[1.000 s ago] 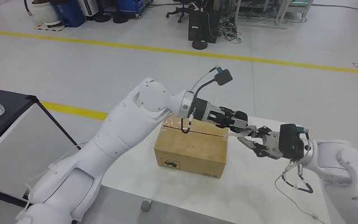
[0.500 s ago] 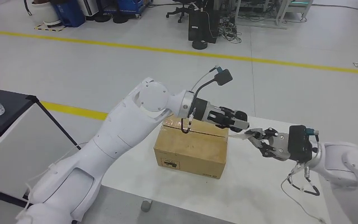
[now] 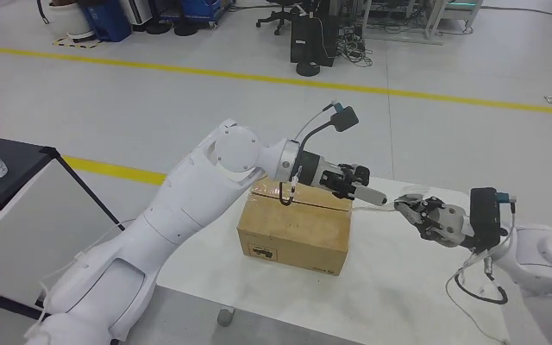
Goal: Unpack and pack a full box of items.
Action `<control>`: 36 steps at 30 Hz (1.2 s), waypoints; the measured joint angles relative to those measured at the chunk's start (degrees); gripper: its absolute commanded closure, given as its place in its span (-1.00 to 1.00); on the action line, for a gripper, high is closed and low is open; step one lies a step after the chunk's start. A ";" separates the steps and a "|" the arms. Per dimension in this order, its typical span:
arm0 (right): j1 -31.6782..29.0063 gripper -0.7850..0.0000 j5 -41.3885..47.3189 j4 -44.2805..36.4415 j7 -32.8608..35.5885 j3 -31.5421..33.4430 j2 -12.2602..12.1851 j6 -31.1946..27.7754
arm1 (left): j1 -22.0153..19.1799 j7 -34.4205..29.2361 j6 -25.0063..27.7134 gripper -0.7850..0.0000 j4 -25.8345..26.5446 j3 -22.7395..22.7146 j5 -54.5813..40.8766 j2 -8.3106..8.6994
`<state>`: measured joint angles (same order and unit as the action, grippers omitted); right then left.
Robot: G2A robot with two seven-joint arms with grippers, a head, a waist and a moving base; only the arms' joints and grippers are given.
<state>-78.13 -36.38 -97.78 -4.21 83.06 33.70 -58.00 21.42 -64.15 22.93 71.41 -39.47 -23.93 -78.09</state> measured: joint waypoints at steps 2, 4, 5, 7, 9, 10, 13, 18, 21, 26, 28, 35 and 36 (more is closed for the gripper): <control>-0.20 1.00 2.36 0.80 -0.27 -0.39 -0.56 0.00 | 0.00 0.00 0.00 -1.00 0.00 0.00 0.00 0.00; -0.41 1.00 4.31 1.80 -0.33 -0.56 -1.14 0.00 | 0.00 0.00 0.00 -1.00 0.00 0.00 0.00 0.00; -0.56 1.00 5.14 2.24 -0.41 -0.62 -1.37 0.00 | 0.00 0.00 0.00 -1.00 0.00 0.00 0.00 0.00; -1.01 1.00 7.03 3.03 -0.53 -0.85 -1.93 0.00 | 0.00 0.00 0.00 -1.00 0.00 0.00 0.00 0.00; -1.49 1.00 8.63 3.53 -0.46 -1.10 -2.44 0.00 | 0.00 0.00 0.00 -1.00 0.00 0.00 0.00 0.00; -1.80 1.00 9.48 3.80 -0.21 -1.21 -2.83 0.00 | 0.00 0.00 0.00 -1.00 0.00 0.00 0.00 0.00; -2.81 1.00 10.88 3.86 0.70 -1.42 -3.93 0.00 | 0.00 0.00 0.00 -1.00 0.00 0.00 0.00 0.00; -5.17 1.00 12.90 3.60 2.04 -1.85 -6.06 0.00 | 0.00 0.00 0.00 -1.00 0.00 0.00 0.00 0.00; -6.53 1.00 13.24 4.16 2.58 -1.96 -7.43 0.00 | 0.00 0.00 0.00 -1.00 0.00 0.00 0.00 0.00; -8.46 1.00 13.49 5.97 0.97 -1.92 -9.57 0.00 | 0.00 0.00 0.00 -1.00 0.00 0.00 0.00 0.00; -9.09 1.00 12.63 6.85 0.16 -2.03 -10.39 0.00 | 0.00 0.00 0.00 -1.00 0.00 0.00 0.00 0.00; -9.98 1.00 9.46 9.20 -3.39 -4.29 -12.80 0.00 | 0.00 0.00 0.00 -1.00 0.00 0.00 0.00 0.00; -9.97 1.00 8.84 9.51 -3.84 -4.92 -13.20 0.00 | 0.00 0.00 0.00 -1.00 0.00 0.00 0.00 0.00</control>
<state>-88.10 -27.54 -88.27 -8.05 78.14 20.50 -58.00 21.42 -64.15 22.93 71.41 -39.47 -23.93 -78.09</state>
